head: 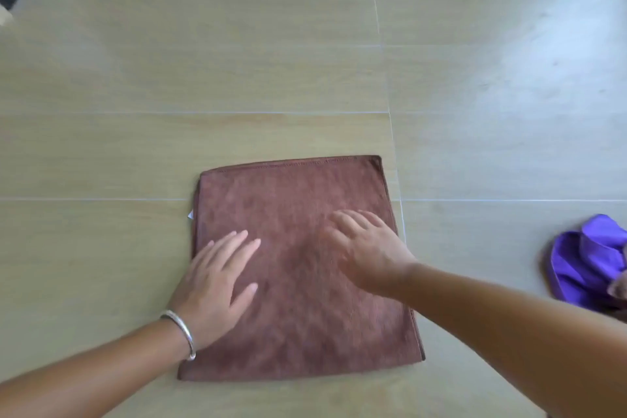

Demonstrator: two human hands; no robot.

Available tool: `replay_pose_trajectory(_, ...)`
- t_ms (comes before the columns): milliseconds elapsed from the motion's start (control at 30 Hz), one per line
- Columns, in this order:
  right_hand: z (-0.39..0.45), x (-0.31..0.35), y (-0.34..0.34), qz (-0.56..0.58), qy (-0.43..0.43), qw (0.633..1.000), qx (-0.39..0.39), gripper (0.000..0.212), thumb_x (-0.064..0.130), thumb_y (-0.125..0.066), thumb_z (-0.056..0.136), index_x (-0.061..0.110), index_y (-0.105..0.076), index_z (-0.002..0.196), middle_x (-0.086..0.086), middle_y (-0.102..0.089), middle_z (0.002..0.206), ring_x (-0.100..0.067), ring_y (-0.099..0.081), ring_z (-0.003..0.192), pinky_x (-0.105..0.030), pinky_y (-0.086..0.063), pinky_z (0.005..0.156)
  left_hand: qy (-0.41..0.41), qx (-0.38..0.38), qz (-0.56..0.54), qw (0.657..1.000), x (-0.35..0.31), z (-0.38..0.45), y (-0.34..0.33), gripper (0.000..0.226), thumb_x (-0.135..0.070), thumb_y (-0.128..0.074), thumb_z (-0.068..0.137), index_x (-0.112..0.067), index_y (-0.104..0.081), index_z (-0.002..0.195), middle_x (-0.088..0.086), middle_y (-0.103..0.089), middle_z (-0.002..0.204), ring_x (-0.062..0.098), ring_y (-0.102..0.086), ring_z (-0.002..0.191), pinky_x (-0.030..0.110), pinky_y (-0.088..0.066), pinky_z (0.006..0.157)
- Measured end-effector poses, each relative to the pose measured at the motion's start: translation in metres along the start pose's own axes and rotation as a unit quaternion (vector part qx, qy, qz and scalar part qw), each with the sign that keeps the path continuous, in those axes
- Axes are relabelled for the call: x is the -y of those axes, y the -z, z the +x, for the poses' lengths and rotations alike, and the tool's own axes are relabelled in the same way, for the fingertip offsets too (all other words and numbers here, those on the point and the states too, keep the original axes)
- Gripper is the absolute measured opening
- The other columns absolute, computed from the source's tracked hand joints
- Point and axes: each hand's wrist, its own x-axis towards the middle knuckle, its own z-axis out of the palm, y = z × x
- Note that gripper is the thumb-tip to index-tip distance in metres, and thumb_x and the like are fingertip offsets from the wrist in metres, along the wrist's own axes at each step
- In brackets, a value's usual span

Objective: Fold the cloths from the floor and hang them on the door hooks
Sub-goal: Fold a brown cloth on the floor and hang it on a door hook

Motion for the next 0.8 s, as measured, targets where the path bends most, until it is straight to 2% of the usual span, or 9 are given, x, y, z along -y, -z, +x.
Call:
replay_pose_trajectory(33,-0.02,0.008,-0.009,-0.004,0.054,0.998,0.016,0.052,0.037,-0.062,0.079,0.022,-0.054,0.128,-0.007,-0.053,0.135,-0.025,-0.05,0.125,-0.04,-0.04,0.106,-0.031,0.037,0.026,0.998,-0.009,-0.023,-0.017,0.064,-0.052,-0.043,0.088,-0.019,-0.045,0.143,0.006,-0.041,0.149,0.025,-0.038,0.137,0.044,-0.027,0.111)
replay_pose_trajectory(100,-0.062,0.02,-0.02,0.003,0.1,0.992,0.074,0.059,0.05,-0.064,0.073,0.024,-0.059,0.126,-0.006,-0.056,0.134,-0.024,-0.055,0.122,-0.043,-0.044,0.104,-0.044,0.099,0.051,0.993,-0.025,-0.061,-0.039,0.068,-0.06,-0.038,0.09,-0.021,-0.042,0.145,0.007,-0.035,0.153,0.024,-0.032,0.141,0.049,-0.025,0.11)
replay_pose_trajectory(167,-0.096,0.023,-0.029,-0.026,0.121,0.982,0.143,0.074,0.063,-0.06,0.07,0.023,-0.055,0.133,-0.009,-0.051,0.142,-0.025,-0.05,0.129,-0.049,-0.041,0.105,-0.025,0.133,0.062,0.989,-0.033,-0.081,-0.052,0.07,-0.063,-0.035,0.089,-0.021,-0.043,0.145,0.01,-0.034,0.154,0.024,-0.03,0.141,0.053,-0.025,0.109)
replay_pose_trajectory(267,-0.108,0.019,-0.035,-0.062,0.132,0.968,0.203,0.089,0.071,-0.056,0.068,0.02,-0.047,0.141,-0.011,-0.041,0.15,-0.028,-0.04,0.137,-0.053,-0.038,0.106,-0.014,0.167,0.079,0.983,-0.027,-0.081,-0.058,0.073,-0.066,-0.022,0.091,-0.021,-0.042,0.146,0.01,-0.029,0.156,0.026,-0.027,0.143,0.058,-0.023,0.11)
replay_pose_trajectory(400,-0.076,0.005,-0.032,-0.073,0.132,0.971,0.183,0.087,0.072,-0.048,0.079,0.02,-0.036,0.148,-0.011,-0.031,0.155,-0.028,-0.031,0.142,-0.054,-0.03,0.111,-0.029,0.16,0.1,0.982,-0.006,-0.04,-0.055,0.073,-0.066,-0.016,0.093,-0.022,-0.039,0.147,0.011,-0.027,0.157,0.026,-0.023,0.144,0.058,-0.017,0.112)
replay_pose_trajectory(467,-0.057,-0.005,-0.032,-0.081,0.103,0.976,0.176,0.085,0.072,-0.041,0.083,0.022,-0.028,0.151,-0.01,-0.022,0.158,-0.028,-0.022,0.145,-0.053,-0.023,0.115,-0.024,0.15,0.108,0.982,0.005,-0.014,-0.049,0.075,-0.068,-0.015,0.092,-0.023,-0.036,0.148,0.01,-0.026,0.157,0.026,-0.02,0.145,0.057,-0.015,0.113)
replay_pose_trajectory(567,-0.035,-0.021,-0.029,-0.09,0.047,0.982,0.158,0.084,0.071,-0.035,0.085,0.024,-0.021,0.153,-0.01,-0.014,0.16,-0.028,-0.014,0.148,-0.05,-0.013,0.118,-0.017,0.131,0.118,0.984,0.019,0.012,-0.043,0.079,-0.071,-0.025,0.088,-0.022,-0.034,0.149,0.01,-0.023,0.158,0.025,-0.02,0.146,0.058,-0.017,0.114)
replay_pose_trajectory(700,-0.035,-0.04,-0.032,-0.108,0.038,0.981,0.156,0.08,0.068,-0.025,0.088,0.021,-0.022,0.153,-0.01,-0.014,0.16,-0.028,-0.016,0.147,-0.051,-0.019,0.117,-0.06,0.119,0.152,0.979,0.035,0.008,-0.045,0.088,-0.072,-0.029,0.084,-0.015,-0.026,0.151,0.012,-0.019,0.159,0.026,-0.017,0.146,0.058,-0.018,0.114)
replay_pose_trajectory(800,-0.038,-0.043,-0.039,-0.115,0.045,0.98,0.153,0.078,0.065,-0.026,0.091,0.019,-0.02,0.153,-0.012,-0.012,0.16,-0.031,-0.015,0.147,-0.053,-0.02,0.116,-0.079,0.105,0.156,0.979,0.038,0.004,-0.048,0.086,-0.068,-0.029,0.086,-0.011,-0.026,0.15,0.014,-0.019,0.159,0.029,-0.019,0.146,0.06,-0.02,0.113)
